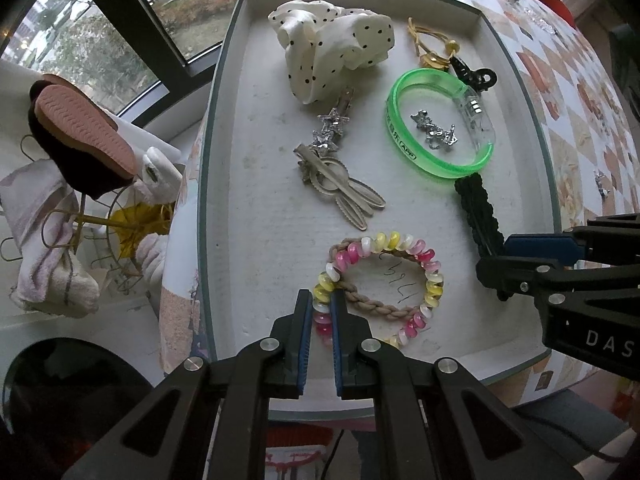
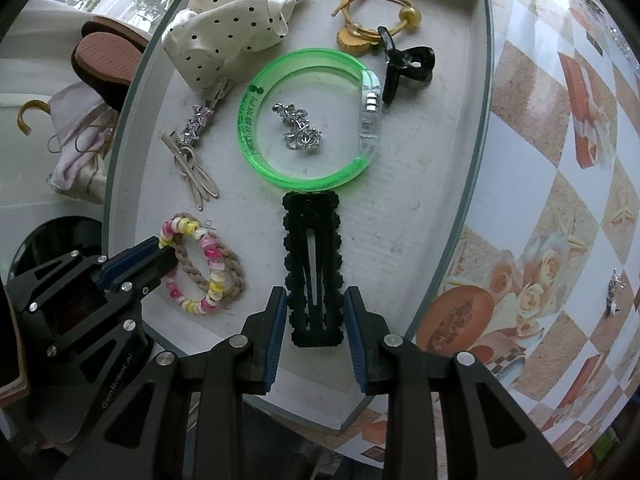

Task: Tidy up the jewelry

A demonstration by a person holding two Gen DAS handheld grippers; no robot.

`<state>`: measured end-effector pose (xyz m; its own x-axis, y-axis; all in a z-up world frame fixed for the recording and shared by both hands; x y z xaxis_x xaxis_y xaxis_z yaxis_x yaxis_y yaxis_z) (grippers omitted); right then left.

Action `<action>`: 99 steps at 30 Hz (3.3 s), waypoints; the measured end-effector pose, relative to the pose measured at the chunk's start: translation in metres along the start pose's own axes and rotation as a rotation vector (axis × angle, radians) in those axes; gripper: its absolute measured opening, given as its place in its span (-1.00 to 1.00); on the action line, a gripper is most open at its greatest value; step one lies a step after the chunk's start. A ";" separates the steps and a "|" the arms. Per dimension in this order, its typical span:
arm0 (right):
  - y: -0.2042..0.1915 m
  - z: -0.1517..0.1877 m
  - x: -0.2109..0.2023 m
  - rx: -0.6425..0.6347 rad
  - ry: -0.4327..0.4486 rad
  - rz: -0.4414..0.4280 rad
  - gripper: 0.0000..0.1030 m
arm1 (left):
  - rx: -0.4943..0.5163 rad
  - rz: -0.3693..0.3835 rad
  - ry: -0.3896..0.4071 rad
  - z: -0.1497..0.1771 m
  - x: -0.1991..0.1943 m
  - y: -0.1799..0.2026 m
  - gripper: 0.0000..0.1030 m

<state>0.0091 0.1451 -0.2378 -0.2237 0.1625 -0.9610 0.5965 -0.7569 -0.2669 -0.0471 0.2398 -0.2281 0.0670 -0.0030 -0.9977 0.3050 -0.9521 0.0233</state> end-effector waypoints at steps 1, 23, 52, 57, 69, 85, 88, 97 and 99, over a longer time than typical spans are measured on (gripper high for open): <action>0.000 0.000 0.000 0.000 0.000 0.000 -0.37 | 0.000 -0.003 -0.002 0.000 0.000 0.001 -0.76; -0.010 -0.001 -0.032 -0.034 0.040 0.001 -0.24 | 0.022 -0.011 0.010 0.002 -0.025 0.007 -0.75; 0.006 0.005 -0.087 0.048 0.106 0.092 -0.24 | 0.102 0.063 0.066 -0.016 -0.064 0.006 -0.75; 0.007 0.010 -0.088 0.086 0.107 0.095 -0.24 | 0.114 0.053 0.057 -0.013 -0.064 0.004 -0.75; 0.003 0.002 -0.096 0.049 0.125 0.070 -0.24 | 0.043 -0.050 0.144 -0.018 -0.094 -0.011 1.00; -0.003 0.007 -0.183 -0.009 0.253 0.124 0.45 | -0.080 -0.049 0.233 -0.017 -0.167 0.003 1.00; -0.009 0.010 -0.196 -0.018 0.279 0.138 0.55 | -0.096 -0.060 0.239 -0.015 -0.176 0.003 1.00; -0.016 0.022 -0.213 -0.030 0.348 0.214 0.67 | -0.117 -0.069 0.262 -0.004 -0.193 0.003 1.00; -0.015 0.023 -0.215 -0.024 0.361 0.226 0.68 | -0.121 -0.074 0.264 -0.001 -0.195 0.003 1.00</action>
<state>0.0305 0.1066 -0.0255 0.1964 0.2090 -0.9580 0.6187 -0.7844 -0.0442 -0.0584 0.2378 -0.0337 0.2802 0.1598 -0.9465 0.4282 -0.9033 -0.0258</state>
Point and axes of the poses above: each gripper's, at about its wrist camera, not at the fingertips, and x roughly the way its jaws point, y to its right, z to its underside, the point moved 7 cm from there along x, roughly the way its jaws point, and after that the axes turned 9 degrees about -x, right-handed, at the moved point
